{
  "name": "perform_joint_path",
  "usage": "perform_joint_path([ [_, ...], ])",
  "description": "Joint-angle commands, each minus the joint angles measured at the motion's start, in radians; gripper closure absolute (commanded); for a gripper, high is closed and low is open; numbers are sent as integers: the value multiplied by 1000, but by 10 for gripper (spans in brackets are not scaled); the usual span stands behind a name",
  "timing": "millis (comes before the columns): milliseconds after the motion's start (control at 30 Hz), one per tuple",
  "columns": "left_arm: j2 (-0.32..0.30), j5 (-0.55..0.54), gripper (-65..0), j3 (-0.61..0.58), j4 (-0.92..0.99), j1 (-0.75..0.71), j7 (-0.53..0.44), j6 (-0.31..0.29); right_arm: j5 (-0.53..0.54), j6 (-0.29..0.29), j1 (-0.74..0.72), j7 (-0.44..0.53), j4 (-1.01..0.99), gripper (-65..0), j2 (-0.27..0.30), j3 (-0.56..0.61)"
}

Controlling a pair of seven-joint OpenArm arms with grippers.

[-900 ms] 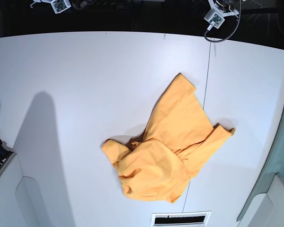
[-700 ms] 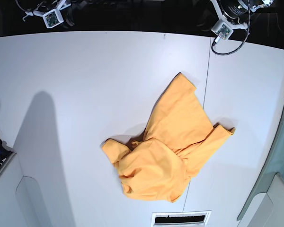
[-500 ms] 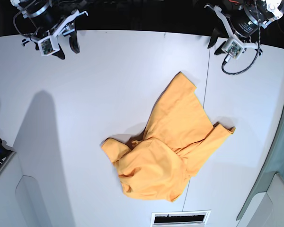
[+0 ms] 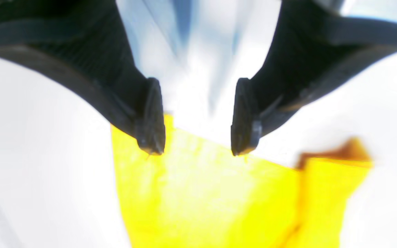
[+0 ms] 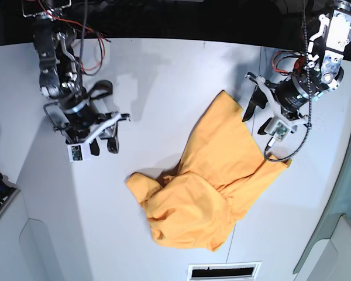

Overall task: Layout the t-shirt on the table in an organized manner, then fold the t-shirt properly
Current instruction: 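Reach both grippers to the crumpled orange shirt and grasp two edges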

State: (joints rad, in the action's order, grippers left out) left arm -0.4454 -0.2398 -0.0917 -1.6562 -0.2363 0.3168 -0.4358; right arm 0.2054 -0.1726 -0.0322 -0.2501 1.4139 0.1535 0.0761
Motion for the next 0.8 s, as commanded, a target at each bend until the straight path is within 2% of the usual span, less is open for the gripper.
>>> perform_joint_path([
  [0, -2, -11, -338, -13, 9, 42, -24, 9, -11, 8, -72, 39, -42, -280, -15, -4],
  [267, 80, -11, -338, -72, 185, 144, -21, 9, -98, 3, -435, 90, -571, -281, -135, -4],
  [433, 138, -3, -337, -72, 240, 145, -21, 6, -131, -82, -561, 137, -834, -280, -160, -4],
  [500, 156, 2, -320, -72, 261, 145, -21, 6, -135, -85, -581, 172, -895, -272, -168, -4],
  [567, 169, 28, -238, -72, 271, 144, -21, 6, -158, -85, -583, 213, -915, -205, -168, -4],
  [667, 167, 56, -1, -72, 272, 145, -21, 6, -176, -85, -583, 266, -914, 0, -167, -4],
  [767, 164, 77, 0, -72, 272, 145, -22, 6, -227, -86, -588, 317, -900, 0, -164, -4],
])
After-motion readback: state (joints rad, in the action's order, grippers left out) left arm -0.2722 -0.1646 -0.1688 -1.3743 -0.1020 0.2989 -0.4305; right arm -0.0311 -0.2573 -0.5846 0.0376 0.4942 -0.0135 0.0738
